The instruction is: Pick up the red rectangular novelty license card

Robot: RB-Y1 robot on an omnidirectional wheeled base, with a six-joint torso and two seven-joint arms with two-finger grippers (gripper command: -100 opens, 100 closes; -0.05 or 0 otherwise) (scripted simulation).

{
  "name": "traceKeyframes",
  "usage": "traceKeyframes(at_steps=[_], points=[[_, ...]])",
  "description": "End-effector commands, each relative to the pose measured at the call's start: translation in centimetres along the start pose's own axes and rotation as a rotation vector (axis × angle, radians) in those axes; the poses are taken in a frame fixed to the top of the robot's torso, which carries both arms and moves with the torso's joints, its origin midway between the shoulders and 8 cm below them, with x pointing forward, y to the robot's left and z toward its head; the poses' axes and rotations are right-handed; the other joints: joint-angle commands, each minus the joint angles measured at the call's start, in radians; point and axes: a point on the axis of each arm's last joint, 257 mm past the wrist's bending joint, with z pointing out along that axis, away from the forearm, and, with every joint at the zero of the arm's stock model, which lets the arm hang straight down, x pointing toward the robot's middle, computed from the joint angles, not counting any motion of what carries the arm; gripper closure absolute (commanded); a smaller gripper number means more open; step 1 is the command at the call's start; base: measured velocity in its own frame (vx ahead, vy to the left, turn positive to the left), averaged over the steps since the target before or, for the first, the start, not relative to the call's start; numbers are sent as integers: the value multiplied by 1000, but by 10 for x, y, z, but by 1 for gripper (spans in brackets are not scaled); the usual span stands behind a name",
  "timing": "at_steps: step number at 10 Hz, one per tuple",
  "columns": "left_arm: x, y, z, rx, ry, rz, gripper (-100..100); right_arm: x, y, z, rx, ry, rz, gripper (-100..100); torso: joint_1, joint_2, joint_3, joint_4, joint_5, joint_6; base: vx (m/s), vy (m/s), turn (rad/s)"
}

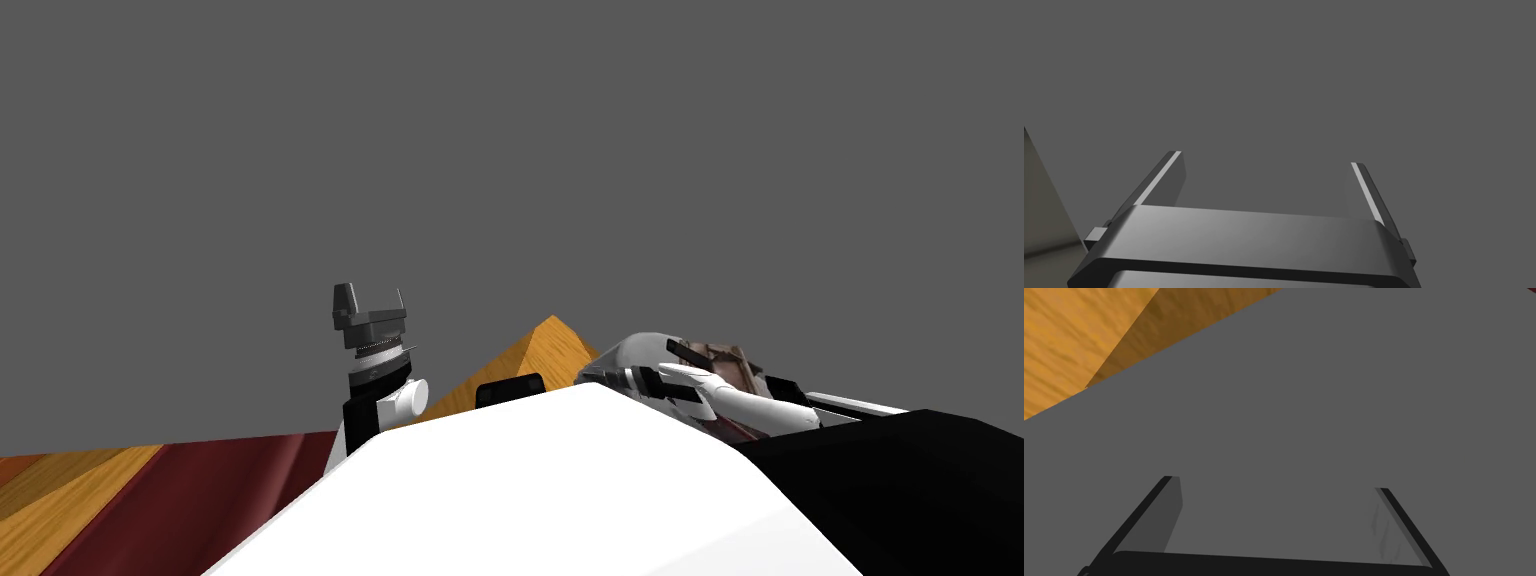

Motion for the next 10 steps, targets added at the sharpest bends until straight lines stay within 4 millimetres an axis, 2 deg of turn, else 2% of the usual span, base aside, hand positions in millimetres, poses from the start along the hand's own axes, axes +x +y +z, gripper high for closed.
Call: traceKeyframes(at_steps=[1, 2, 4, 5, 7, 8, 9, 10], points=[[0, 0, 0, 0, 0, 0, 0, 21, -24, -28, 55, 85, -28, -100, 0, 0, 0, 0, 0, 0, 10, -33, 134], [0, 0, 0, 0, 0, 0, 0, 20, -25, -30, 59, 87, -30, -100, 0, 0, 0, 0, 0, -1, 7, -32, 86], [0, 0, 0, 0, 0, 0, 0, 51, -60, -77, 150, 223, -71, -100, 0, 0, 0, 0, 0, 0, 3, -54, 159], [0, 0, 0, 0, 0, 0, 0, 53, -61, -80, 153, 232, -70, -100, -2, 1, 0, 0, 0, -1, -9, -60, 64], [0, 0, 0, 0, 0, 0, 0, 81, -89, -134, 237, 368, -101, -100, -1, 1, 1, 0, 0, 0, -19, -60, 128], [0, 0, 0, 0, 0, 0, 0, 81, -89, -134, 239, 368, -100, -100, -2, 2, 1, 0, 0, 0, -21, -56, 40], [0, 0, 0, 0, 0, 0, 0, 92, -101, -161, 277, 431, -111, -100, -1, 2, 1, 1, 0, 0, -20, -43, 66], [0, 0, 0, 0, 0, 0, 0, 92, -98, -158, 267, 429, -113, -100, 0, 2, 1, 1, 0, 0, -18, -36, 38]])
